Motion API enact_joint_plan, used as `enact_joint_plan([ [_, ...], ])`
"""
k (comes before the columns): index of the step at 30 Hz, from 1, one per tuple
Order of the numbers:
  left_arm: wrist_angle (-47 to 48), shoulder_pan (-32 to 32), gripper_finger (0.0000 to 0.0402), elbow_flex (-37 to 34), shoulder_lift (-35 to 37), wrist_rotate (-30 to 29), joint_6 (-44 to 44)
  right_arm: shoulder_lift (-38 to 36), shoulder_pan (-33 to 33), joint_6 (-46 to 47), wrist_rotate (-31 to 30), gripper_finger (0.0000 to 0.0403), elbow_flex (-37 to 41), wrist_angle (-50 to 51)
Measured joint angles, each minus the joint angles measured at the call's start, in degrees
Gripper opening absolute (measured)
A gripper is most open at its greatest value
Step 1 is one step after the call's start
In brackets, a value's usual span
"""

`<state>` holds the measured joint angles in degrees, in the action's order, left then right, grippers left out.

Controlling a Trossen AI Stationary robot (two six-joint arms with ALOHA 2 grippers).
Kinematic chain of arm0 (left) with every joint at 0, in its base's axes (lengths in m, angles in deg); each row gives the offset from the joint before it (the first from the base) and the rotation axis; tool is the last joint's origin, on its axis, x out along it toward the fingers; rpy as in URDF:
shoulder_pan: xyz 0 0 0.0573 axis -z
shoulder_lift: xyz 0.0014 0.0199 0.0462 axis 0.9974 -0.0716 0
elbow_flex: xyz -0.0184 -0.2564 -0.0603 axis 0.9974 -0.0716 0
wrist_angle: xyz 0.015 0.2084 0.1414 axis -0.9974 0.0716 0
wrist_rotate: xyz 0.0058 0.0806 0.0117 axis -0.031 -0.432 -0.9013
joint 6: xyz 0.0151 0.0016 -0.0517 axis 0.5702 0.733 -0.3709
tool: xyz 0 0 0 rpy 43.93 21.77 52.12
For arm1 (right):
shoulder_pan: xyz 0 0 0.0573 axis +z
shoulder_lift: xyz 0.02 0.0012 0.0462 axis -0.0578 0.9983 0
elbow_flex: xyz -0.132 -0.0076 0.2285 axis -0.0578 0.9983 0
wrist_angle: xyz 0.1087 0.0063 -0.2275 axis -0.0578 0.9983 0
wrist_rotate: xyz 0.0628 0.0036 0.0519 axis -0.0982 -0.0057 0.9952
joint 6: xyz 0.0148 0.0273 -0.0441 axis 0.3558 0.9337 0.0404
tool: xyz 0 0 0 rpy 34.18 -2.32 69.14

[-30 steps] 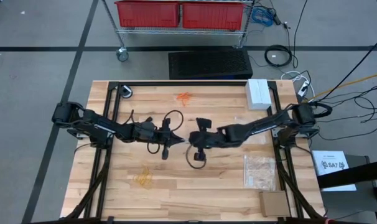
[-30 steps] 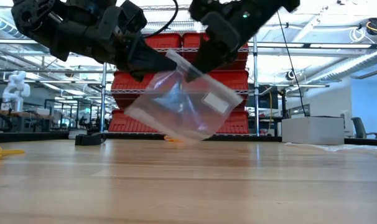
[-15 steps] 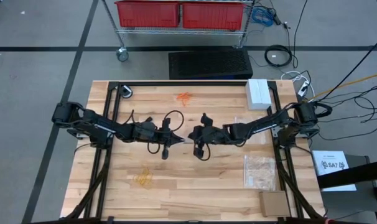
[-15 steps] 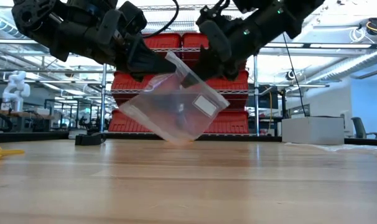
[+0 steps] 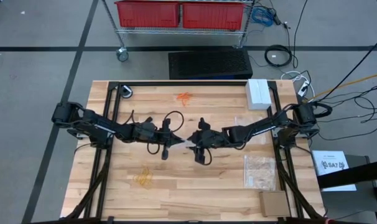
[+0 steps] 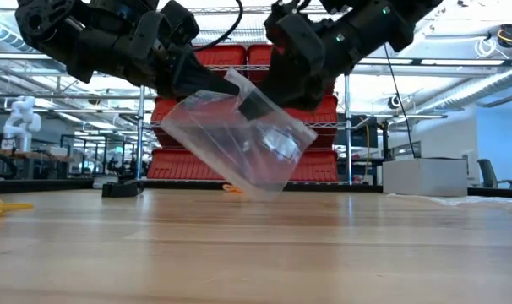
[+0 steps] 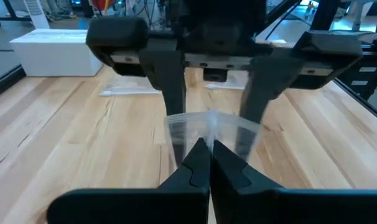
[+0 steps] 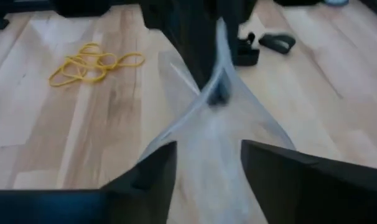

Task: Sort rubber bands
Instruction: Open the top right zip bag

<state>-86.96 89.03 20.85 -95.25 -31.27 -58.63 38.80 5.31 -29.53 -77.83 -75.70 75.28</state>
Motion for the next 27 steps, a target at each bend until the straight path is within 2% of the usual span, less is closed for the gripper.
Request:
enact_joint_plan([
  [3,-0.3,0.0,0.0,0.0,0.3,0.1,0.0,0.0,0.8,-2.5,-0.3,0.0185,-1.8,0.3],
  [5,-0.3,0.0,0.0,0.0,0.4,0.1,0.0,-0.1,0.9,-4.4,-0.5,0.0166,-2.3,0.8],
  [7,-0.3,0.0,0.0,0.2,0.5,0.1,-0.3,0.1,0.7,-4.8,-1.6,0.0132,-2.4,1.6],
  [12,-0.3,0.0,0.0,1.2,0.5,0.0,-0.3,0.1,-0.4,-3.2,-2.8,0.0016,-2.4,3.7],
  [17,-0.4,0.2,0.0,2.1,0.5,1.0,-0.3,0.1,-0.7,-1.9,-2.5,0.0004,-2.5,4.5],
  [27,-2.3,0.5,0.0,2.4,0.5,1.2,-0.3,1.9,-0.8,-6.7,0.3,0.0,-2.5,1.1],
])
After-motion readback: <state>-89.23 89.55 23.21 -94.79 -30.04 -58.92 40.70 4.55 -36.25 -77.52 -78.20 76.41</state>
